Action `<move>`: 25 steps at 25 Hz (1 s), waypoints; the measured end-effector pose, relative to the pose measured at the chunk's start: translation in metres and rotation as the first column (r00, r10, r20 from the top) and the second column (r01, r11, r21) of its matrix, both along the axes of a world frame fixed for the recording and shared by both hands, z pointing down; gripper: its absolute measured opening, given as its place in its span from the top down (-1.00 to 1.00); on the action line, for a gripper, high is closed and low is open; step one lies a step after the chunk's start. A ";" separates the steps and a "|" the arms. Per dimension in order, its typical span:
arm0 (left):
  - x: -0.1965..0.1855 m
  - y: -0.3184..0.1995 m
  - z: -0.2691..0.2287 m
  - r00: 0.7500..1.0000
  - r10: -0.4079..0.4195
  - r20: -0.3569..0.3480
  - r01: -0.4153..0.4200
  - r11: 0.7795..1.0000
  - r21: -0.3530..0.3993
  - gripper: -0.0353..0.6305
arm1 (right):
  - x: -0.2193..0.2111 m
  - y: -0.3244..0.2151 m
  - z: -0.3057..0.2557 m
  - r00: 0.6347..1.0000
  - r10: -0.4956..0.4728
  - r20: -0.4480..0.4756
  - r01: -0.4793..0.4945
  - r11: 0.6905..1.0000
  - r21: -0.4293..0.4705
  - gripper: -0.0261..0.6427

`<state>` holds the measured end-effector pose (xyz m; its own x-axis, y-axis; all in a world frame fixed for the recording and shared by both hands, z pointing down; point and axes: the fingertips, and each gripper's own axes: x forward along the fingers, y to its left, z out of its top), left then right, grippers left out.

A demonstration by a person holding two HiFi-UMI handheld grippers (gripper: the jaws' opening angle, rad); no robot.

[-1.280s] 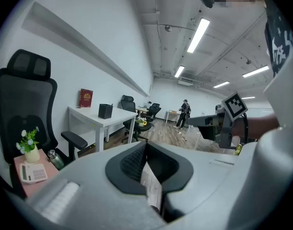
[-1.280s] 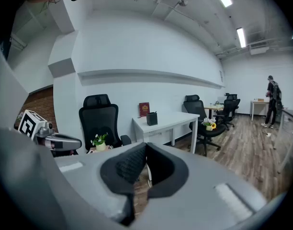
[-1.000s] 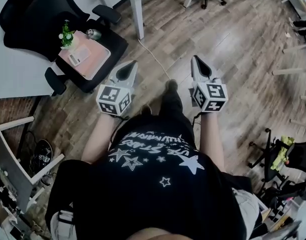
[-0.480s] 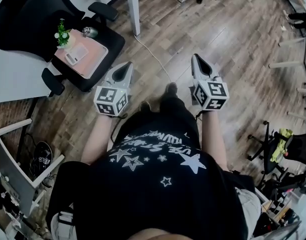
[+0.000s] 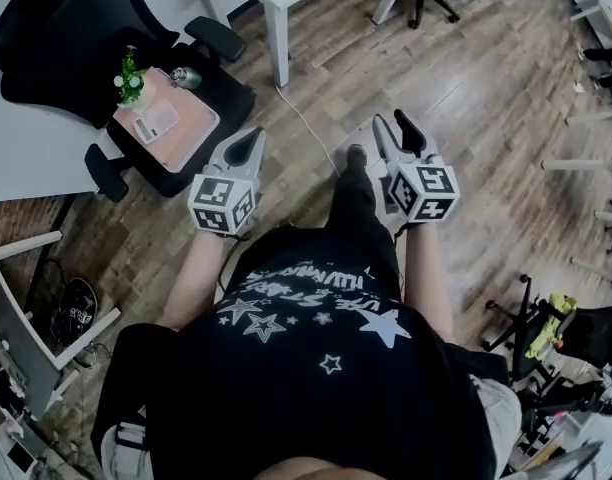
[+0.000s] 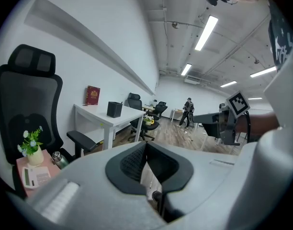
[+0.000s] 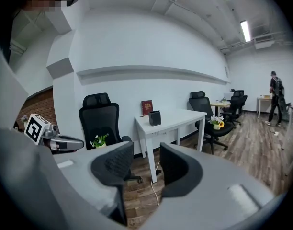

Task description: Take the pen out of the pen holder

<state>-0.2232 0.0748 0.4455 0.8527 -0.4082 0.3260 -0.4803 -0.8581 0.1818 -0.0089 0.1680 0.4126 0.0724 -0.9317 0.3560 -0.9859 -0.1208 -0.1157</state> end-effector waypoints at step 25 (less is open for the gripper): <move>0.198 -0.222 -0.014 0.864 -0.496 0.084 0.492 0.868 0.069 0.86 | 0.178 -0.361 0.021 0.812 -0.575 0.101 0.570 0.818 0.075 0.40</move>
<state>-0.0249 -0.1469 0.4319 0.5012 -0.7836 0.3671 -0.8565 -0.5098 0.0812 0.1690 -0.1929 0.4335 -0.5175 -0.8049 0.2904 -0.8545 0.4688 -0.2235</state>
